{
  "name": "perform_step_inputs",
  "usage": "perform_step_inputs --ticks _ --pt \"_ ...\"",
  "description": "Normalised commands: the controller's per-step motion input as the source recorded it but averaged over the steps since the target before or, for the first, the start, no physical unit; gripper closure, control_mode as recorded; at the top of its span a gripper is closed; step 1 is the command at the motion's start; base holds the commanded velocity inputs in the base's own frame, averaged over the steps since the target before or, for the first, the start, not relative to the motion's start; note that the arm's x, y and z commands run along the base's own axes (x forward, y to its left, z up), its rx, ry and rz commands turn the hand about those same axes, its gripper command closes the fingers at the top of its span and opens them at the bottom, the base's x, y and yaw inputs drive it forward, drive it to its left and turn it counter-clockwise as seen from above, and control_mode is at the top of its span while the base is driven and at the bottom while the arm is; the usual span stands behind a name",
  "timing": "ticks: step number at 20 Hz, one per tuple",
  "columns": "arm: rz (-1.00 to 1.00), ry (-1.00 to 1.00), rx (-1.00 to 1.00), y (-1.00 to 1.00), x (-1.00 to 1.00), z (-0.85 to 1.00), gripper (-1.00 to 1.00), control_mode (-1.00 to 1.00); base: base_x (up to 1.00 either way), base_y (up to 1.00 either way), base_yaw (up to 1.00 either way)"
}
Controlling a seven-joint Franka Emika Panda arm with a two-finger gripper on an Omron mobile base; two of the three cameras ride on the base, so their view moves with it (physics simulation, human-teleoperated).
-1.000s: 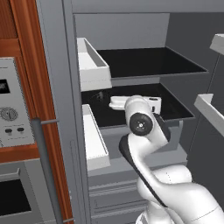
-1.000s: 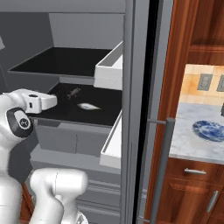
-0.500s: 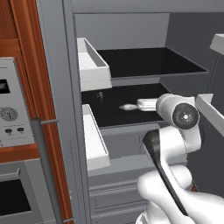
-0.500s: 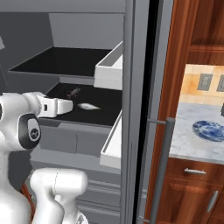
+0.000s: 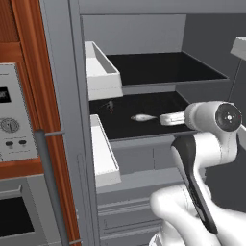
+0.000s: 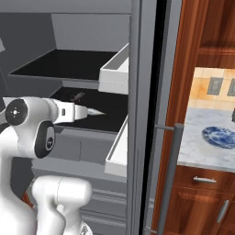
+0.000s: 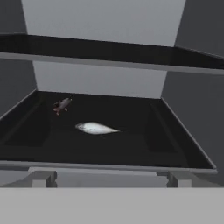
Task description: Place the fish on the counter behind the older fish on the same shelf of the fridge to maintain FIFO order. Close the fridge door when finished.
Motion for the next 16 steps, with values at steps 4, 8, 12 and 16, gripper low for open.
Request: perform_step_inputs --ticks 4,8,12,16 --pt "0.00 0.00 0.00 0.00 -0.06 -0.08 -1.00 -1.00 0.00 0.00 0.00" --pt "0.00 0.00 0.00 0.00 -0.23 -0.01 -1.00 1.00 -0.41 0.10 0.00" --pt "0.00 0.00 0.00 0.00 0.00 0.00 -1.00 1.00 -0.69 0.21 0.00" --pt "0.00 0.00 0.00 0.00 0.00 0.00 -1.00 1.00 -0.32 0.29 0.00"
